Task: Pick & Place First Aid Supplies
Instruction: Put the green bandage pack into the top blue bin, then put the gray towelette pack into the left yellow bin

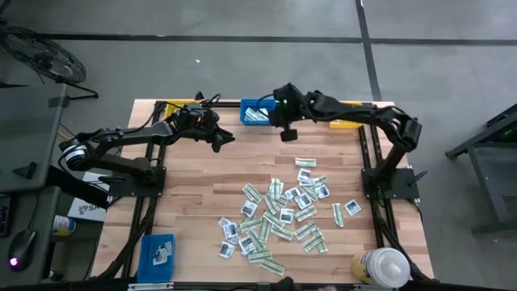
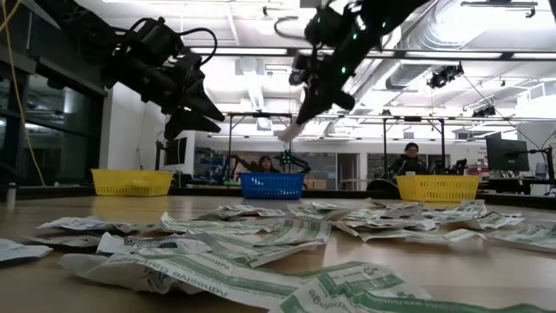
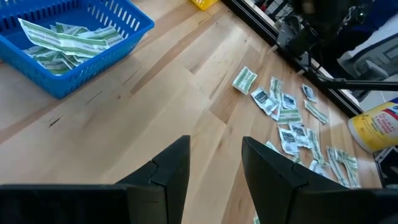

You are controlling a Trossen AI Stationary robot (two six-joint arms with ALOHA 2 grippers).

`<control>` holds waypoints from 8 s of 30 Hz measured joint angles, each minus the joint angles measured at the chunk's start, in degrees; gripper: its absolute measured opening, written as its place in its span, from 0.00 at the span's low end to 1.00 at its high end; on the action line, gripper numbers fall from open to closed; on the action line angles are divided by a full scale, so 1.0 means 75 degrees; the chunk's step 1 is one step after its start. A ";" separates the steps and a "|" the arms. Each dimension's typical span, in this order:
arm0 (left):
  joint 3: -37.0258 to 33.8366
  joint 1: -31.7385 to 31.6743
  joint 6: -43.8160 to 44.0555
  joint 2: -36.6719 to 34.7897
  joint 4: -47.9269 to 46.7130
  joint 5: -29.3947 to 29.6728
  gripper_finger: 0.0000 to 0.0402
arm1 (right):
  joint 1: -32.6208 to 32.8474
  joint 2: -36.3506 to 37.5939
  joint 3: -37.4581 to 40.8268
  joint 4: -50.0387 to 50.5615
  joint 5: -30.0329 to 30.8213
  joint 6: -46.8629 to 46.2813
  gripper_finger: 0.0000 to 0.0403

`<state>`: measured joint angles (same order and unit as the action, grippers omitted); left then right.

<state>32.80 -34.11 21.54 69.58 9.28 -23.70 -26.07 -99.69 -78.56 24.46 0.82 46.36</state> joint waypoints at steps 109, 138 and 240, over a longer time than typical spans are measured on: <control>0.0003 0.0000 0.0160 0.0003 0.0172 -0.0936 0.36 | 0.1824 -0.1995 -0.0142 0.4568 0.0642 -1.4242 0.41; 0.0000 0.0000 0.0081 0.0003 0.0154 -0.0962 0.36 | 0.1594 -0.1899 0.1243 0.3144 0.0329 -1.4267 0.21; 0.0000 0.0000 0.0492 0.0003 0.0172 -0.0735 0.36 | -0.0432 -0.0933 -0.2301 0.5379 0.0431 -0.9823 0.36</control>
<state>32.80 -34.11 25.23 69.60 10.57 -29.21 -29.31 -106.69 -95.82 64.80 4.06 -27.31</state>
